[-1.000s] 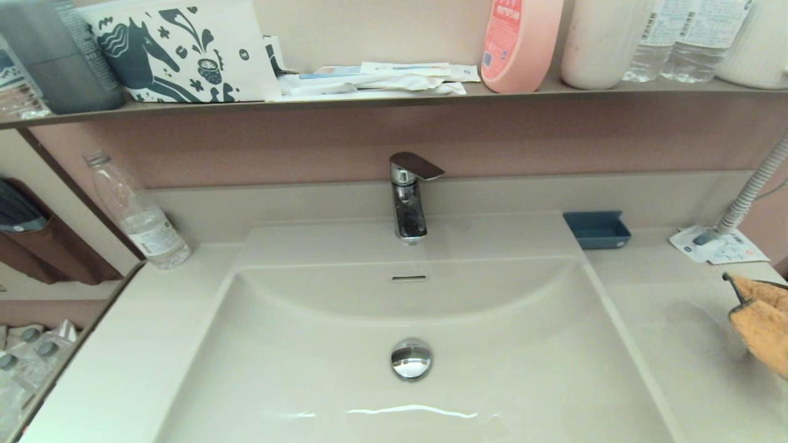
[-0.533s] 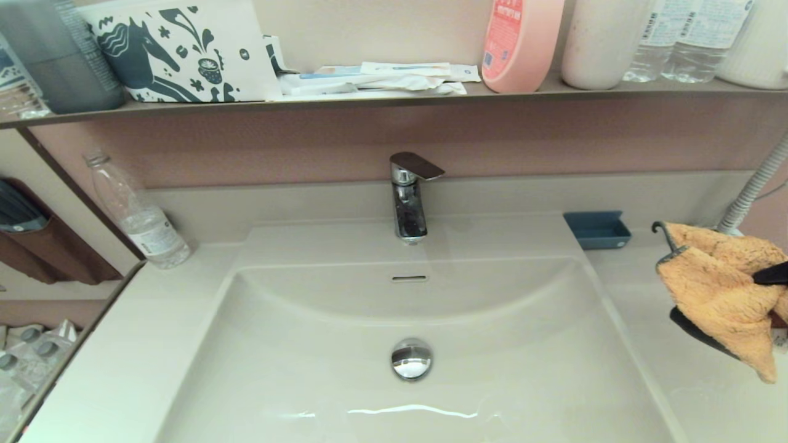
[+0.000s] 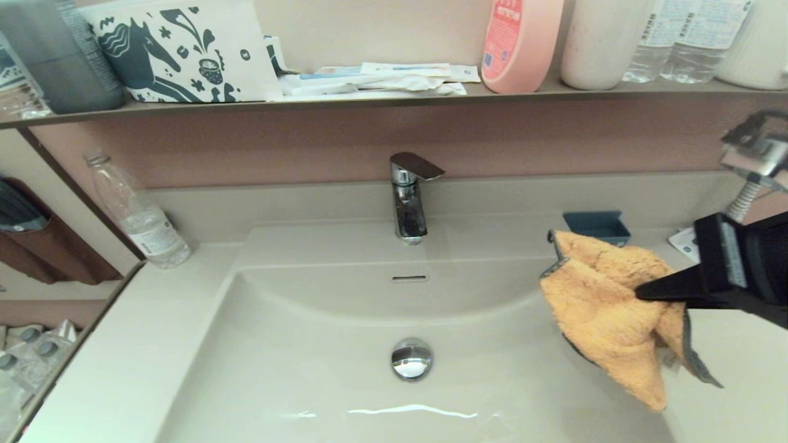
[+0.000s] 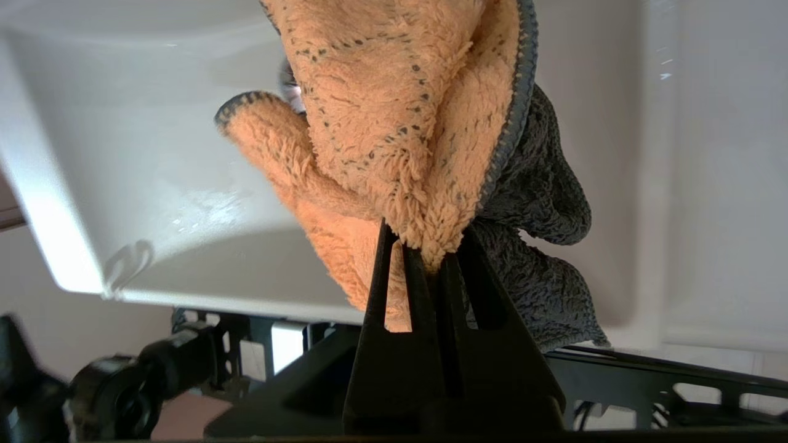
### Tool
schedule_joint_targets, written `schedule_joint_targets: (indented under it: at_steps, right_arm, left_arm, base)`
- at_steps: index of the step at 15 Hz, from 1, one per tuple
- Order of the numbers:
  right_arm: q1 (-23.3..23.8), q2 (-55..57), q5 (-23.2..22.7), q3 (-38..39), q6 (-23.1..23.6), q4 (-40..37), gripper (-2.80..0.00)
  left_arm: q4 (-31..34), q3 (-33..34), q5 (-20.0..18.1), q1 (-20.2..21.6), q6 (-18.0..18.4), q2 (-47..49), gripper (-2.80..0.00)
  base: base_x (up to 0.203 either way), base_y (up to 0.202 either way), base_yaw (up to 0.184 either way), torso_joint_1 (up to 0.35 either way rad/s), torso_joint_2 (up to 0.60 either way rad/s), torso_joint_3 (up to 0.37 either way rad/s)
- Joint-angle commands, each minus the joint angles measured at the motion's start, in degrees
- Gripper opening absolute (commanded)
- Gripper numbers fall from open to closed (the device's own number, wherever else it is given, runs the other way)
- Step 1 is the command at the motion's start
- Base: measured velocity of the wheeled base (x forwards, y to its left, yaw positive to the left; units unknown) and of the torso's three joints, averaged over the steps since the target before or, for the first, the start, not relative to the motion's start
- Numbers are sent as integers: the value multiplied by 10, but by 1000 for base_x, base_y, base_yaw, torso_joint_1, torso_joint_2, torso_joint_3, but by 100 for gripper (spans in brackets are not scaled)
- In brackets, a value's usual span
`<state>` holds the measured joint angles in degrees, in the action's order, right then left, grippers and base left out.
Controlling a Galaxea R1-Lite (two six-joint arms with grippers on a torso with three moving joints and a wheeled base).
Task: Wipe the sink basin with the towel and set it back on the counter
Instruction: Wipe the sink
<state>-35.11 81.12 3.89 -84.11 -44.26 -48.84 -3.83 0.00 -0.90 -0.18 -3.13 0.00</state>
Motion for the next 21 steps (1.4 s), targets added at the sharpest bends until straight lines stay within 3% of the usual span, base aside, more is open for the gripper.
schedule_joint_targets:
  at_steps: [1, 4, 12, 15, 18, 21]
  right_arm:
    - [-31, 53, 15, 29, -17, 24, -280]
    - [-53, 113, 35, 78, -26, 82, -280]
    - [-111, 267, 125, 83, -54, 85, -280]
    - [-112, 309, 161, 84, -57, 79, -280]
    - [-123, 355, 169, 85, -84, 78, -280]
    - [-146, 379, 139, 84, -88, 114, -280]
  left_arm:
    - [0, 0, 0, 0, 0, 1, -280]
    - [0, 0, 0, 0, 0, 0, -280]
    - [0, 0, 0, 0, 0, 1, -280]
    - [0, 0, 0, 0, 0, 0, -280]
    - [0, 0, 0, 0, 0, 1, -280]
    - [0, 0, 0, 0, -1, 1, -280]
  base:
    - [0, 0, 0, 0, 0, 0]
    - [0, 0, 0, 0, 0, 0]
    - [0, 0, 0, 0, 0, 0]
    - [0, 0, 0, 0, 0, 0]
    - [0, 0, 0, 0, 0, 0]
    - [0, 0, 0, 0, 0, 0]
